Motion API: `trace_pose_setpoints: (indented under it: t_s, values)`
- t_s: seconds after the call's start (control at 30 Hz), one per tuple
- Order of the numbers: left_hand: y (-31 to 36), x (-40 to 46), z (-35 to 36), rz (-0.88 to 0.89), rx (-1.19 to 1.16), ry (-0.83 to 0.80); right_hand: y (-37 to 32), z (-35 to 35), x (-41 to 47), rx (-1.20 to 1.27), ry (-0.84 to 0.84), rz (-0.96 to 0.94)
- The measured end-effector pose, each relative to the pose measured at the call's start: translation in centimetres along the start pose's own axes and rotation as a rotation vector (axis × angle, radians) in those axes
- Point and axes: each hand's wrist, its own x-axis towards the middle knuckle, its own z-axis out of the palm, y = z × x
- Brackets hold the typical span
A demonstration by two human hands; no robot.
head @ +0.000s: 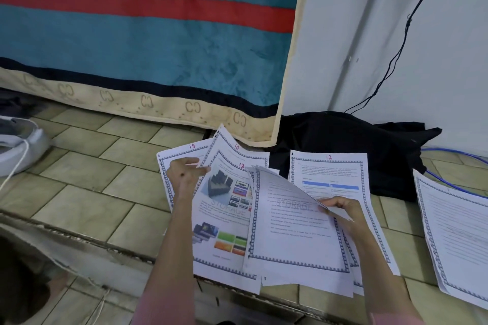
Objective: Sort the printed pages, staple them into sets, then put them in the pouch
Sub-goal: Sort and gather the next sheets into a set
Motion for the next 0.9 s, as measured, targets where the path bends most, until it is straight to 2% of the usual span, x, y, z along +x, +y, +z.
trace_pose_setpoints:
  t_s: [0.1, 0.17, 0.3, 0.47, 0.53, 0.63, 0.73, 0.83, 0.9]
  values:
    - [-0.3, -0.1, -0.6, -0.041, -0.020, 0.007, 0.3, -0.2, 0.4, 0.011, -0.003, 0.010]
    - [0.0, -0.4, -0.8, -0.036, -0.048, 0.084, 0.5, -0.2, 0.3, -0.026, 0.030, 0.017]
    - [0.8, -1.4, -1.1, 0.038, -0.120, 0.385, 0.5, 0.5, -0.7, -0.432, 0.123, -0.129]
    - [2.4, -2.3, -1.5, 0.158, -0.093, 0.569, 0.3, 1.6, -1.0, -0.644, 0.292, -0.126]
    - [3.2, -2.5, -1.8, 0.254, -0.049, 0.605, 0.1, 1.9, -1.4, -0.591, 0.288, -0.143]
    - [4.7, -2.9, -2.8, 0.505, -0.002, 0.625, -0.5, 1.6, -1.8, -0.310, 0.195, -0.177]
    - [7.4, -3.7, -4.1, 0.694, 0.053, 0.579, -1.1, 0.8, -1.5, -0.149, 0.160, -0.153]
    - [9.8, -4.2, -5.3, 0.784, 0.080, 0.481, -1.0, -0.2, -0.8, -0.101, 0.166, -0.103]
    - [11.0, -4.6, -6.1, 0.778, 0.084, 0.396, -1.3, -0.4, -0.7, -0.107, 0.165, -0.081]
